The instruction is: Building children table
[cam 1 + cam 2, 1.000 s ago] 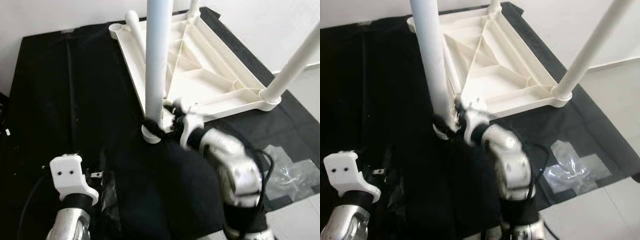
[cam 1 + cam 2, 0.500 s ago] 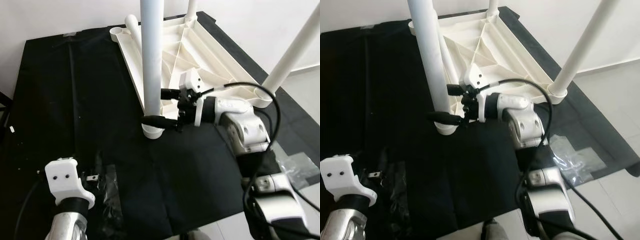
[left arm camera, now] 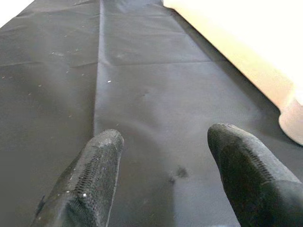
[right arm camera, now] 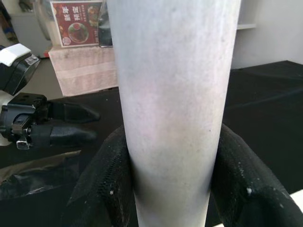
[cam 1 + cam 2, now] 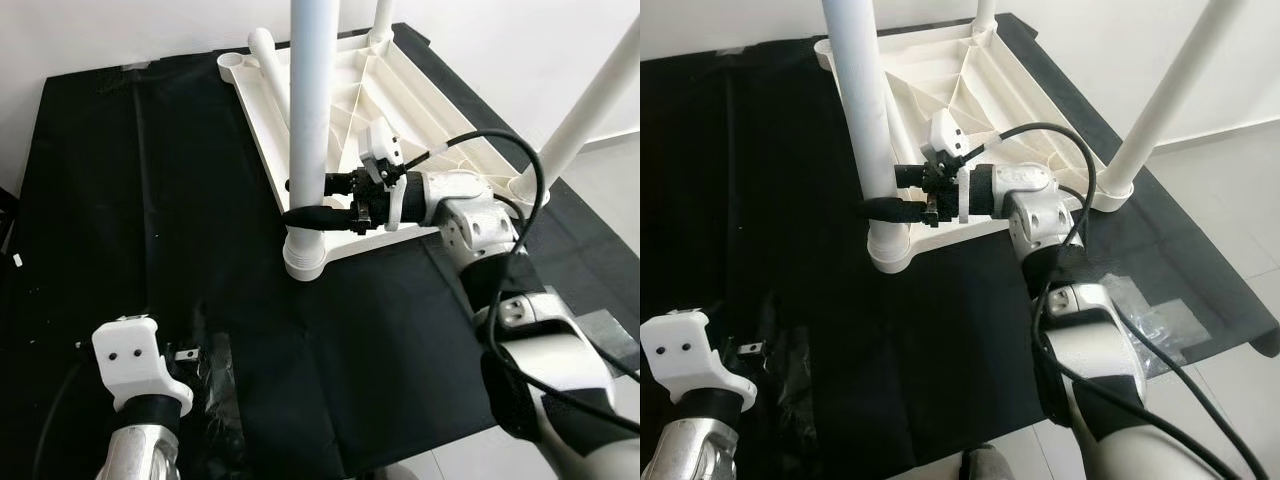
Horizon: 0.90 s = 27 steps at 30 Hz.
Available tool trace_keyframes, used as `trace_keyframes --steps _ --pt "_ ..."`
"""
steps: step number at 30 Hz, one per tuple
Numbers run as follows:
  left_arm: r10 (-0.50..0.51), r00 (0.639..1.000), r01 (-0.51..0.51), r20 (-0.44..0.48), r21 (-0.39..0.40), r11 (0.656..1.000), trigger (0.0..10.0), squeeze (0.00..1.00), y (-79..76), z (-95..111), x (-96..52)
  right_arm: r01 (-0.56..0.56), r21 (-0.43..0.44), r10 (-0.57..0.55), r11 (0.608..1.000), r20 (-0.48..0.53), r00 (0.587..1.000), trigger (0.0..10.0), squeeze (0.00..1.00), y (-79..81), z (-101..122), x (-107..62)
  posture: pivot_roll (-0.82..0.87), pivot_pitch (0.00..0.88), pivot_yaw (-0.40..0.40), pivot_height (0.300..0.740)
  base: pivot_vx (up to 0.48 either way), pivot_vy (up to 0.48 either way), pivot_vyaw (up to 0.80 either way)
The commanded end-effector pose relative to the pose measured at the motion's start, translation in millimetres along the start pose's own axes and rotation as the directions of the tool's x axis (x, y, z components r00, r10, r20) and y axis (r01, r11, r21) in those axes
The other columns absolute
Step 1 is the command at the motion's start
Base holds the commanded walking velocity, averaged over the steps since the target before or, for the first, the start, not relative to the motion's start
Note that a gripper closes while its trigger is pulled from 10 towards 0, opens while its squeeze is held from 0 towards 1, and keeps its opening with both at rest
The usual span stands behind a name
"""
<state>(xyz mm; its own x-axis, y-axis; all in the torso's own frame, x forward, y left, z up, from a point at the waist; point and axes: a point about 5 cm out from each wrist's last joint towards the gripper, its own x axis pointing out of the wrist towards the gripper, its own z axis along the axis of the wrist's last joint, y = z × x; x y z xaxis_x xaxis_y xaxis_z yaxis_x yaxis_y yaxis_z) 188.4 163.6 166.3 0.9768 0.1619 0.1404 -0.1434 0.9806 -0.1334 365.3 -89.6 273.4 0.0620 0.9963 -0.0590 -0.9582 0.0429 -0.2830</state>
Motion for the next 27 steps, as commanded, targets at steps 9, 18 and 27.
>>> trace_keyframes --steps 9,18,27 --pt "0.005 1.000 -0.005 -0.025 -0.005 1.000 10.0 0.00 1.9 -7.7 0.2 0.300 0.089 -0.300 0.950 -0.003 0.954 0.0 0.00 27.2 -36.3 -0.1 0.02 0.246 -0.036 0.740 0.000 0.000 0.00" --pt "-0.014 0.999 0.014 -0.032 0.000 1.000 10.0 0.00 5.7 -11.3 4.3 0.713 0.181 -0.689 0.678 -0.183 0.701 0.0 0.00 108.6 -66.5 37.4 -0.02 0.222 0.001 0.740 0.000 0.000 0.00" --pt "-0.023 0.999 0.023 -0.026 -0.007 1.000 10.0 0.00 3.7 -12.5 8.8 0.726 0.141 -0.701 0.673 -0.189 0.687 4.4 0.00 98.6 -58.8 40.4 -0.02 0.213 -0.011 0.740 0.000 0.000 0.00"
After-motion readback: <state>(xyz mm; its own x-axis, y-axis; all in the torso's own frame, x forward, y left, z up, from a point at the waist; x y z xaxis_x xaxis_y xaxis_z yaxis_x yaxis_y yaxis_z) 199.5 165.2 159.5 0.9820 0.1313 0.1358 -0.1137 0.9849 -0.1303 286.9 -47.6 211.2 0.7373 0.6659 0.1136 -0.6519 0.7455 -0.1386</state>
